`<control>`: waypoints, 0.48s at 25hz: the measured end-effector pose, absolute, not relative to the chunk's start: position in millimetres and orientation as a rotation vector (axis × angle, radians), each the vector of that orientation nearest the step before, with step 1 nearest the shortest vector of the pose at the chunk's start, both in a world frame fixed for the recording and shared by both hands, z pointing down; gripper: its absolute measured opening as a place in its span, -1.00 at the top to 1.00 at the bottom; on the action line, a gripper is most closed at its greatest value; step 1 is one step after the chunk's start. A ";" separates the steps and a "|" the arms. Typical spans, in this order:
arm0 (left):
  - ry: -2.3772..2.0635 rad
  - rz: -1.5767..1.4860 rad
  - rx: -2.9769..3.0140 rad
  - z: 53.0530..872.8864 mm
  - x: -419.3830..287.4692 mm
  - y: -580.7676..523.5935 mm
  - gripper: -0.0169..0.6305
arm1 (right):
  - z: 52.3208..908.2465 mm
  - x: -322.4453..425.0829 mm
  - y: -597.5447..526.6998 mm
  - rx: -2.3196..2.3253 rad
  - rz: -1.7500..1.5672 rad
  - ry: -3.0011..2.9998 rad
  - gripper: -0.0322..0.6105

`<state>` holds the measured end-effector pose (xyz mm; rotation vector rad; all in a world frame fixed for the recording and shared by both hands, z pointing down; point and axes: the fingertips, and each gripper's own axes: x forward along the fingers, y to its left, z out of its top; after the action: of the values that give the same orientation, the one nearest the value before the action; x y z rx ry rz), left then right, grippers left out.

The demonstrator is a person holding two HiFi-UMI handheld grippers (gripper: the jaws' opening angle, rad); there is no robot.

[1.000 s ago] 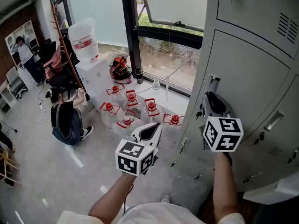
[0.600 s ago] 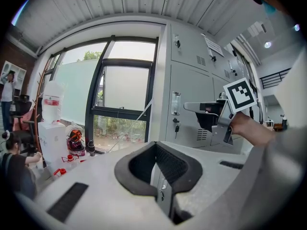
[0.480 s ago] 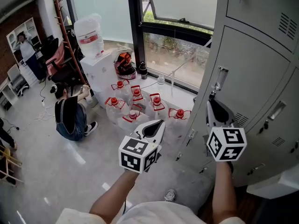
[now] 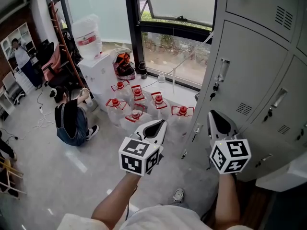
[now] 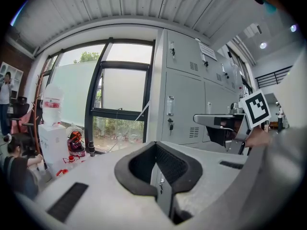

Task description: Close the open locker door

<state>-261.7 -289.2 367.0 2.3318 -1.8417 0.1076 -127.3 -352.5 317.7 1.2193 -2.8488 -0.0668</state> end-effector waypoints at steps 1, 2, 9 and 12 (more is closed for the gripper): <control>-1.838 0.106 2.334 366.9 -261.8 -285.3 0.93 | 318.2 -126.1 -346.1 1.222 -0.063 -2.852 0.85; -1.834 0.105 2.337 367.0 -261.6 -281.6 0.93 | 319.0 -124.8 -340.0 1.224 -0.061 -2.854 0.86; -1.799 0.087 2.349 372.5 -255.3 -258.1 0.93 | 329.5 -114.9 -302.9 1.250 -0.051 -2.842 0.88; -1.778 0.081 2.356 374.3 -250.2 -250.9 0.93 | 333.0 -109.7 -291.5 1.262 -0.041 -2.830 0.88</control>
<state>-250.2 -250.9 374.3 2.3562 -1.7781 0.0815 -109.7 -291.5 333.0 1.2616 -2.8304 -0.0415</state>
